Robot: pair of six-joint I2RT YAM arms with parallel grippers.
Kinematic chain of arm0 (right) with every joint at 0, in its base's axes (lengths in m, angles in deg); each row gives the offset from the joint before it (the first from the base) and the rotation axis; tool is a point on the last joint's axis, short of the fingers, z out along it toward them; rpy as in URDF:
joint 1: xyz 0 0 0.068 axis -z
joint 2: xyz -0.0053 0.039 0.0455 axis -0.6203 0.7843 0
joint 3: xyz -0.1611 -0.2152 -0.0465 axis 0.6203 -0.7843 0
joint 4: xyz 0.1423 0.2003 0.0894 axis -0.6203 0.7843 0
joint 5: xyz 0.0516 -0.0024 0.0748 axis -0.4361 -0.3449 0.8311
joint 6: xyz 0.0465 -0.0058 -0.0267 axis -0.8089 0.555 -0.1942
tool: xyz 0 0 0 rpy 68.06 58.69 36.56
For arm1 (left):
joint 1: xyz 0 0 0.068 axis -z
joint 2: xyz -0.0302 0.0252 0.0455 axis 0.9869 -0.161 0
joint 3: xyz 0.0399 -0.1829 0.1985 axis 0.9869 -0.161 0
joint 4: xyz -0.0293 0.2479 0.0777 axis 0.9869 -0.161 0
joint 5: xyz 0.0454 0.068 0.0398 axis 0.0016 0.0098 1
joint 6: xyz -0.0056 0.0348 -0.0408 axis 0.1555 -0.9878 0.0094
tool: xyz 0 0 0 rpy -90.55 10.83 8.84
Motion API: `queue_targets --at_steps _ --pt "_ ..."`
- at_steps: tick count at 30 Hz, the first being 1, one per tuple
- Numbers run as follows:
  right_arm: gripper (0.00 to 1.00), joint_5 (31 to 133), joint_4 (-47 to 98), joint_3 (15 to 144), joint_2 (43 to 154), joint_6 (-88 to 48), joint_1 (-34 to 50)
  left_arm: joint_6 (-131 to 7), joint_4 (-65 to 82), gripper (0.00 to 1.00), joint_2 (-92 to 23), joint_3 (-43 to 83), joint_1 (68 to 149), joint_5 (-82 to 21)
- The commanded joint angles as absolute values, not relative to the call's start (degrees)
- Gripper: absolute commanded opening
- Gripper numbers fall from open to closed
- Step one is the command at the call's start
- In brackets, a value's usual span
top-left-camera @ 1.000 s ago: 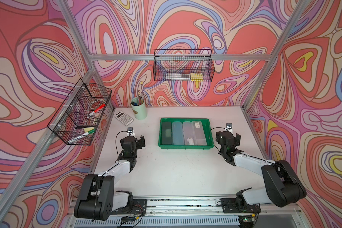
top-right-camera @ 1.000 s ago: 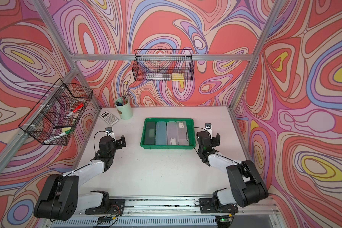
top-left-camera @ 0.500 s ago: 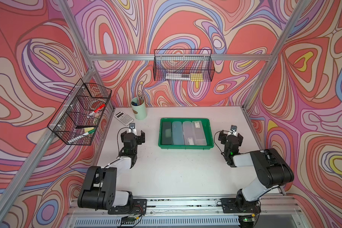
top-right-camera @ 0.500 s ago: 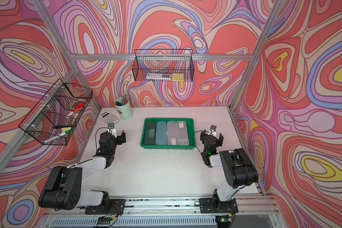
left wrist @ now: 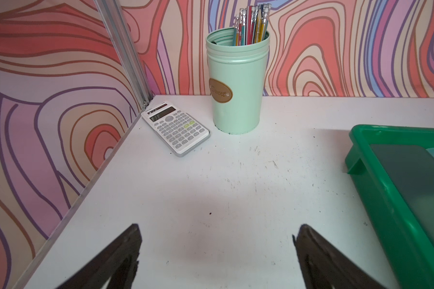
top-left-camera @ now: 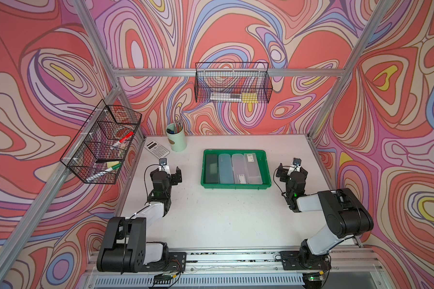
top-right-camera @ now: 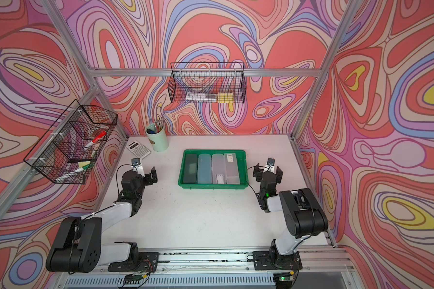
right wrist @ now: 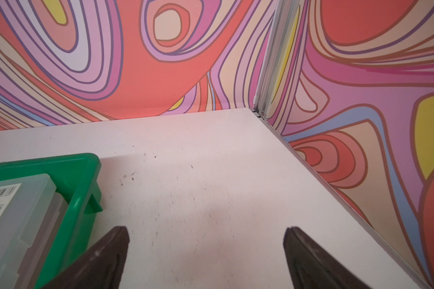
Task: Put the pencil case into the storage box
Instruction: Reset both arms
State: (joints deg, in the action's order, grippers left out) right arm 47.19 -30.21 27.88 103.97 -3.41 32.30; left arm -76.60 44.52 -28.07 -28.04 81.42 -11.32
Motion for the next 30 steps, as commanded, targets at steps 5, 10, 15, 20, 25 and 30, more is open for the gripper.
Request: queue_targets --at_steps 5,10,15,20,25,30 --pt "0.98 48.34 -31.24 27.14 104.24 -3.89 32.63 -77.40 35.84 0.99 -27.93 -21.79 80.38 -11.49" --pt "0.98 48.39 -30.70 27.45 104.30 -3.91 32.64 -75.99 42.47 0.99 -26.13 -29.75 80.45 -11.89" --pt "0.98 48.38 -31.33 27.07 104.31 -4.03 32.68 -75.35 60.54 0.99 -38.12 -34.73 80.65 -10.66" --pt "0.98 51.43 -32.96 26.31 105.09 -3.99 33.35 -77.14 57.57 0.99 -39.84 -32.14 80.89 -13.37" --pt "0.98 52.58 -32.78 28.09 107.94 -4.06 34.56 -76.85 55.22 0.99 -39.26 -31.48 80.96 -13.47" --pt "0.98 52.68 -30.74 28.64 107.56 -4.57 34.51 -77.15 55.42 0.99 -38.93 -31.75 81.17 -13.16"
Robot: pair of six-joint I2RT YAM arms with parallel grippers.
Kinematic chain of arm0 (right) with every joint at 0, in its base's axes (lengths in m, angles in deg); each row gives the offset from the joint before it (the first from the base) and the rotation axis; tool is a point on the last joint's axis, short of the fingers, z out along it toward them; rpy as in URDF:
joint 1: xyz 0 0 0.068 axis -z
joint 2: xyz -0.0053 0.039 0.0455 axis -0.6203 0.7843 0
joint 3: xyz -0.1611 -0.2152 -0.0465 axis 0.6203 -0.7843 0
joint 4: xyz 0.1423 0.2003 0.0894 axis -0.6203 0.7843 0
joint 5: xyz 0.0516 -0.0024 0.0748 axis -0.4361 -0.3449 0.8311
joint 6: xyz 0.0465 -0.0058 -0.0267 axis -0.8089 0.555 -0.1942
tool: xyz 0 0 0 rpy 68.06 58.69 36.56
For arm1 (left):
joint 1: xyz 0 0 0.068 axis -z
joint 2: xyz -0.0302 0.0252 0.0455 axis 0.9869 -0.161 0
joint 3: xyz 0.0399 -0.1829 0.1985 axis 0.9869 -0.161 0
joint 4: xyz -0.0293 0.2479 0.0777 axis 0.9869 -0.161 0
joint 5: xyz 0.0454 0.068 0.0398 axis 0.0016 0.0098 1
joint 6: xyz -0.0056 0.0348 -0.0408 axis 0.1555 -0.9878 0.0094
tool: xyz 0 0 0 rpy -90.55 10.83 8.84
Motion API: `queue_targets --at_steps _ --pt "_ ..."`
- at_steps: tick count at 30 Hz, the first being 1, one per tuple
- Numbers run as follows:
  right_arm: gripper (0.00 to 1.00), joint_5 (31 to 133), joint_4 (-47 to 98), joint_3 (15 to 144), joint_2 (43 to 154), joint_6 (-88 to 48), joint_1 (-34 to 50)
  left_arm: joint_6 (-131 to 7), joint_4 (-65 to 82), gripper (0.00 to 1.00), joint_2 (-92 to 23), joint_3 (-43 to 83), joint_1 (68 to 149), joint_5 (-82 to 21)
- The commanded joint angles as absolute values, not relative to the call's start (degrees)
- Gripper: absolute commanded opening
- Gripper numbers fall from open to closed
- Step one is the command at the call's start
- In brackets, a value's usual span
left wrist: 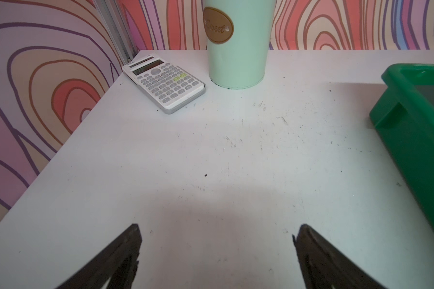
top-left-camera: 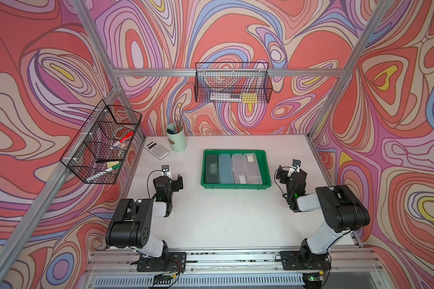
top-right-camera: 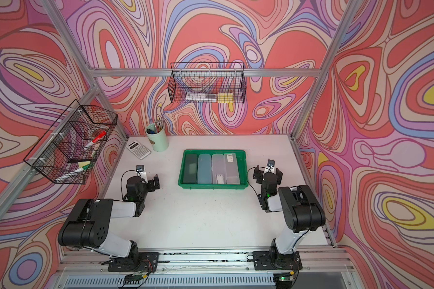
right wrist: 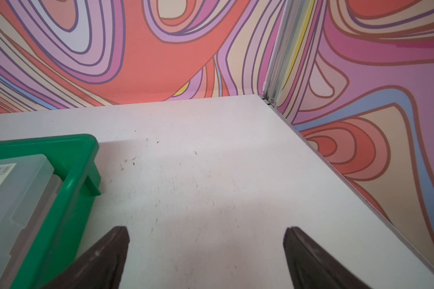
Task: Put the pencil case into the storage box
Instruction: Reset both arms
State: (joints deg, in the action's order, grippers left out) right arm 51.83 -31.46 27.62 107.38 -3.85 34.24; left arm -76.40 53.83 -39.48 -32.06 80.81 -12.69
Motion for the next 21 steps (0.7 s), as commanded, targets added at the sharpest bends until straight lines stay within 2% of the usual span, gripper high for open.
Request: queue_targets --at_steps 1,21 --pt "0.98 52.43 -31.76 28.47 107.88 -4.27 34.47 -77.55 55.37 0.99 -39.20 -31.55 81.17 -14.17" --pt "0.98 52.68 -31.23 28.60 107.77 -4.46 34.51 -78.53 54.06 0.99 -39.67 -30.58 81.53 -15.47"
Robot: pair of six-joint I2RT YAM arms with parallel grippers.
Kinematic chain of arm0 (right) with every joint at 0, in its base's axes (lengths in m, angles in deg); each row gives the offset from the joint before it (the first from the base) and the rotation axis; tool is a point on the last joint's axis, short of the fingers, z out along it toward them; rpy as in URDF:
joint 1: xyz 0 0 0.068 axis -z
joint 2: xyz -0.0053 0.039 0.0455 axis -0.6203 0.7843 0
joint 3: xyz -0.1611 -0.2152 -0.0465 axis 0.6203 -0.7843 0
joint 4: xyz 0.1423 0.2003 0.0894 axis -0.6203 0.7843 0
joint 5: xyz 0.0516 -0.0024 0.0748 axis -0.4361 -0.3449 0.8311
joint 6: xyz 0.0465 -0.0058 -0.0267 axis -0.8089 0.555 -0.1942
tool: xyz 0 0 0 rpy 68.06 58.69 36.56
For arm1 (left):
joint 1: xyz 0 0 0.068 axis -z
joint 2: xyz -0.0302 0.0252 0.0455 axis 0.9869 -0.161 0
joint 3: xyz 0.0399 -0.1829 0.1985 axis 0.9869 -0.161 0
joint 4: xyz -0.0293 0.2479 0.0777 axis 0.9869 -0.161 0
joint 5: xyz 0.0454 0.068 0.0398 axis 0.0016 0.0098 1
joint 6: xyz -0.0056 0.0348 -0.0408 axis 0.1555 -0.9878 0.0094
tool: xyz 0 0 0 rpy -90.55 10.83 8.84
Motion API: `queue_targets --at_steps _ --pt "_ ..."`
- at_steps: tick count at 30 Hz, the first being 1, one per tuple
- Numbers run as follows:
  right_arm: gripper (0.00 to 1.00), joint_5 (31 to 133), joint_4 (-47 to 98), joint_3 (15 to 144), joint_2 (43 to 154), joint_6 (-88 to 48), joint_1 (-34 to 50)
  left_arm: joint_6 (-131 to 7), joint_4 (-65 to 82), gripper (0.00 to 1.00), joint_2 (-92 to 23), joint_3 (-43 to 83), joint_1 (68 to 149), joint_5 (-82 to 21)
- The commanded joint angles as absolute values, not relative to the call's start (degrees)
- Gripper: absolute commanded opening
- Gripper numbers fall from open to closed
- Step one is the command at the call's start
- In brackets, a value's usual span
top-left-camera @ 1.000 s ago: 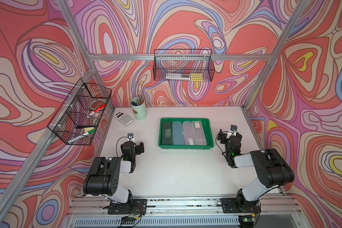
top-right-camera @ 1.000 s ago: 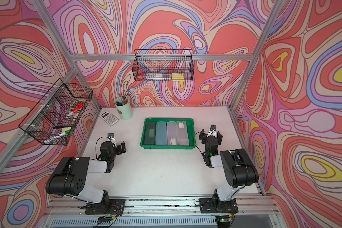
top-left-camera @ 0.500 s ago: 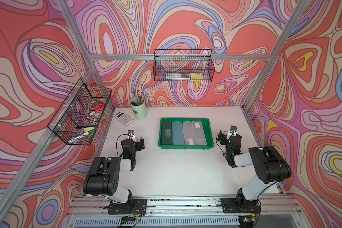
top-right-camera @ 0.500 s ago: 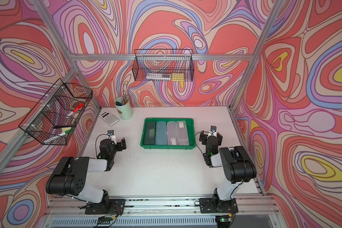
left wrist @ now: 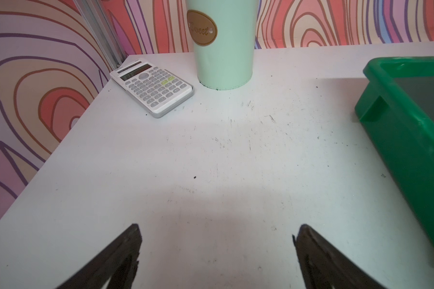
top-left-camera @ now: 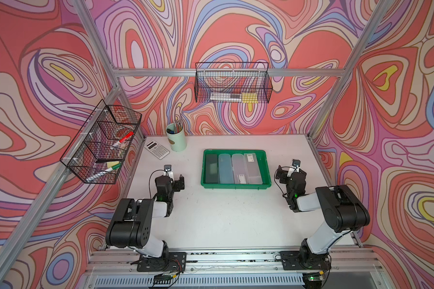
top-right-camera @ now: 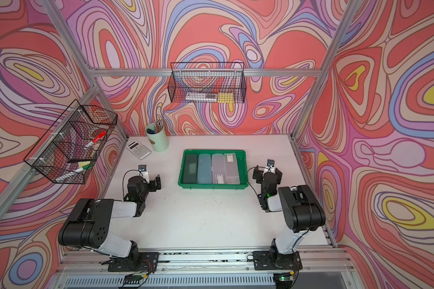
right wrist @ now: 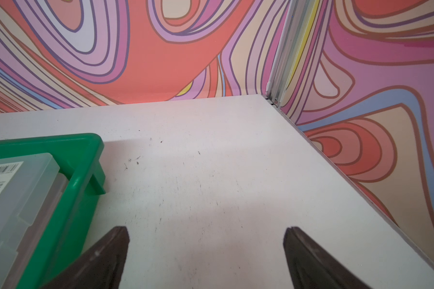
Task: Put the pencil case into the storage box
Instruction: Reset both arms
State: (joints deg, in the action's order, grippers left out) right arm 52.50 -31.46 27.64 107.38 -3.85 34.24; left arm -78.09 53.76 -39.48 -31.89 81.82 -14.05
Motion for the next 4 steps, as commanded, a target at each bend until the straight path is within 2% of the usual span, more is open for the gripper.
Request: queue_targets --at_steps 1,4 --pt "0.98 52.64 -31.23 28.68 107.80 -4.42 34.51 -78.55 54.13 0.99 -39.63 -30.64 81.52 -15.49" --pt "0.98 52.62 -31.20 28.60 107.76 -4.42 34.54 -78.58 54.75 0.99 -39.33 -31.18 81.52 -15.49"
